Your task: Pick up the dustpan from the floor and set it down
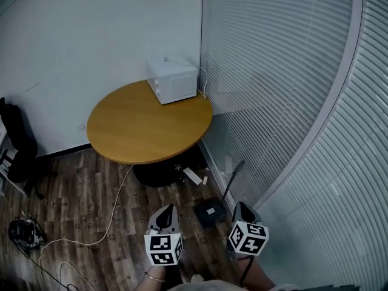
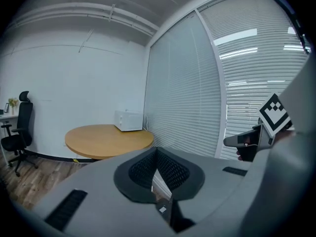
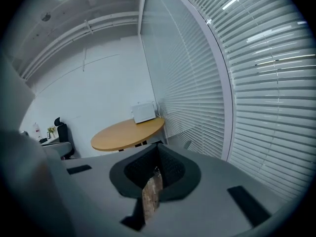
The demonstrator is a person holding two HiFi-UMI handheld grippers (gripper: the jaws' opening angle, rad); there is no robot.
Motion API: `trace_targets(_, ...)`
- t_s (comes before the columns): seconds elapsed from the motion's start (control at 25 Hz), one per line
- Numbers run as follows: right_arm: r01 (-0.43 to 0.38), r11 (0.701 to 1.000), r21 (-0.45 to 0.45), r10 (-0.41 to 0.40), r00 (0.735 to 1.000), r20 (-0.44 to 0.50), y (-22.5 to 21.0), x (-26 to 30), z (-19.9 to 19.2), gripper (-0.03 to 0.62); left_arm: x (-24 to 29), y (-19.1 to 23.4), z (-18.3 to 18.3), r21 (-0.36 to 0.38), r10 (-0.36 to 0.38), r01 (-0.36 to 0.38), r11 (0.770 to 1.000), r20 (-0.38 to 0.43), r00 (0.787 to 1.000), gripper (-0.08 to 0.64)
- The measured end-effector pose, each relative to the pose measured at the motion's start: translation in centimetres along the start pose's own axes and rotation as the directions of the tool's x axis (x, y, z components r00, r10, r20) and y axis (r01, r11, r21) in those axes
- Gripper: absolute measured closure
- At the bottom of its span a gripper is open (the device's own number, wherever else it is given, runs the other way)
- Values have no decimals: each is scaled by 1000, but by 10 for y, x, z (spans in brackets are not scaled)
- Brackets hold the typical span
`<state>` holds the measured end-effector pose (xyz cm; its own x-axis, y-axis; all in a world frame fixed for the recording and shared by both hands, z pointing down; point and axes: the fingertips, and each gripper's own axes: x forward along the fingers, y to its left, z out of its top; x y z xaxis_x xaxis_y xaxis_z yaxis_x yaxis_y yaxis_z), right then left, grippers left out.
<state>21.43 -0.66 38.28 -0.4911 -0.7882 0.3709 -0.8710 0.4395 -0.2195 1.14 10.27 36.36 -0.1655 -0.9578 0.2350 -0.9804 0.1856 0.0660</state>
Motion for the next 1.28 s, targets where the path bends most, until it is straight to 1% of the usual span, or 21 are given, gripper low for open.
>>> trace_targets(0.2,33,999,-6,-33,999,9,12,31,8,560,38,25,5,-3,-33,33,999,7,999,543)
trace_targets(0.48,108,994,19,-109,992,56,32,69,46,560,94,56,42,27,-122,121,992,31,992,542)
trace_targets(0.64,159,986,43,-161,985,67,46,86,59,560,119,77,61,49,-172,171,984,36,984,543)
trace_targets(0.76,197,978,62,-202,976,76,56,100,64,560,137,93,68,60,-207,205,977,34,978,543)
trace_targets(0.96,258,963,79,-263,962,70,68,113,62,560,163,117,67,56,-248,247,967,16,969,543)
trace_targets(1.08,298,952,69,-301,953,39,66,112,55,560,172,121,58,25,-265,265,964,-6,964,543)
trace_targets(1.16,314,947,65,-316,948,25,64,112,50,560,173,125,50,7,-269,269,963,-19,963,543)
trace_targets(1.28,324,944,65,-326,945,23,63,117,49,560,177,125,40,5,-278,278,961,-38,960,543)
